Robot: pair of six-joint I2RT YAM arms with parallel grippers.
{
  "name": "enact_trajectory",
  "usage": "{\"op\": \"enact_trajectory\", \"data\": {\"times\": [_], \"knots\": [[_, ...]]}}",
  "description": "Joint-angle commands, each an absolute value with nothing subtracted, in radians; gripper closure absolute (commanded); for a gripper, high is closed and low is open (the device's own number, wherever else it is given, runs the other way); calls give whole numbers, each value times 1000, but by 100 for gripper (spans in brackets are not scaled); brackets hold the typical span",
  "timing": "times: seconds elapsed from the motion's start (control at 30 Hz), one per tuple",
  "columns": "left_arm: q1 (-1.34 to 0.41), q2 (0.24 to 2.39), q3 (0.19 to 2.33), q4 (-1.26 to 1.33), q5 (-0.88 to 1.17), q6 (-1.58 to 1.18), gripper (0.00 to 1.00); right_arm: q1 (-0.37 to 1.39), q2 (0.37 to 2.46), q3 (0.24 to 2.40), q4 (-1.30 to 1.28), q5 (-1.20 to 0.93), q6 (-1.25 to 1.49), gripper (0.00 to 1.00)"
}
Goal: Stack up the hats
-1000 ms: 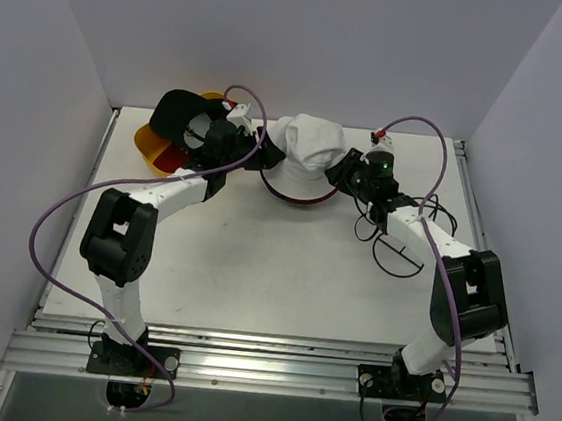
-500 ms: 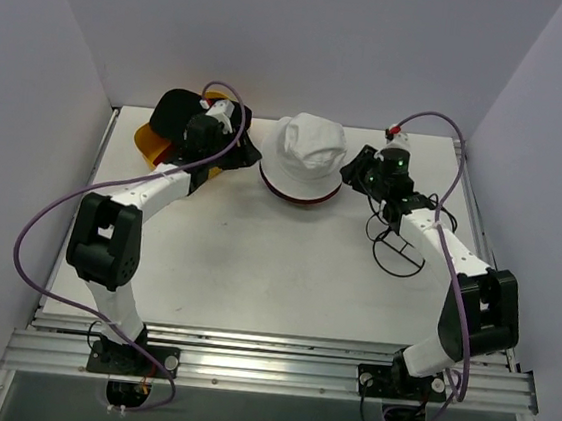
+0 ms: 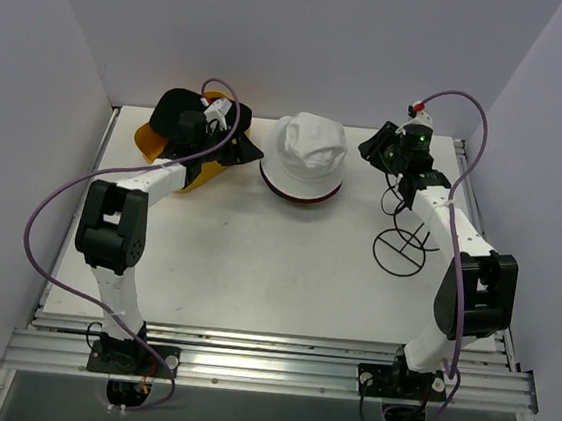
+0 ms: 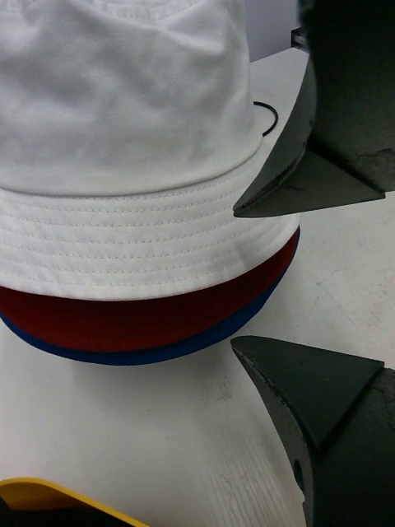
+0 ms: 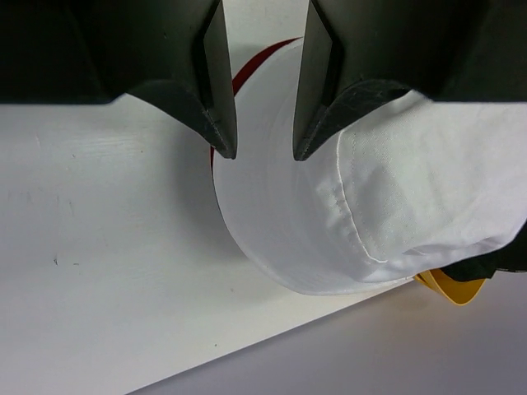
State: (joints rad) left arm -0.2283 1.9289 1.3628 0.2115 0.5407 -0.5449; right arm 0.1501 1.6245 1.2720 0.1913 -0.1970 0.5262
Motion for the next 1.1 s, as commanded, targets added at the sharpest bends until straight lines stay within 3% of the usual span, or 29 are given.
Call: {"op": "enact_trajectory", "data": {"times": [0.0, 0.7, 0.73, 0.83, 0.87, 0.97, 1.0, 1.07], "knots": [[-224, 1965, 1433, 301, 612, -566, 32, 150, 1661, 1338, 169, -221, 523, 70], [-218, 2105, 1514, 489, 660, -707, 41, 149, 1865, 1413, 235, -288, 607, 73], [-218, 2112, 1514, 495, 661, -709, 43, 150, 1874, 1416, 236, -294, 610, 73], [-218, 2125, 1517, 488, 657, -712, 62, 155, 1914, 1434, 241, -301, 612, 74], [-218, 2128, 1519, 474, 650, -712, 74, 158, 1920, 1439, 241, -299, 609, 74], [-218, 2140, 1517, 466, 643, -716, 88, 163, 1959, 1463, 247, -304, 609, 74], [-218, 2146, 1516, 463, 634, -719, 97, 167, 1982, 1482, 244, -304, 609, 74], [-218, 2154, 1519, 446, 624, -718, 98, 178, 2002, 1503, 233, -304, 600, 74]]}}
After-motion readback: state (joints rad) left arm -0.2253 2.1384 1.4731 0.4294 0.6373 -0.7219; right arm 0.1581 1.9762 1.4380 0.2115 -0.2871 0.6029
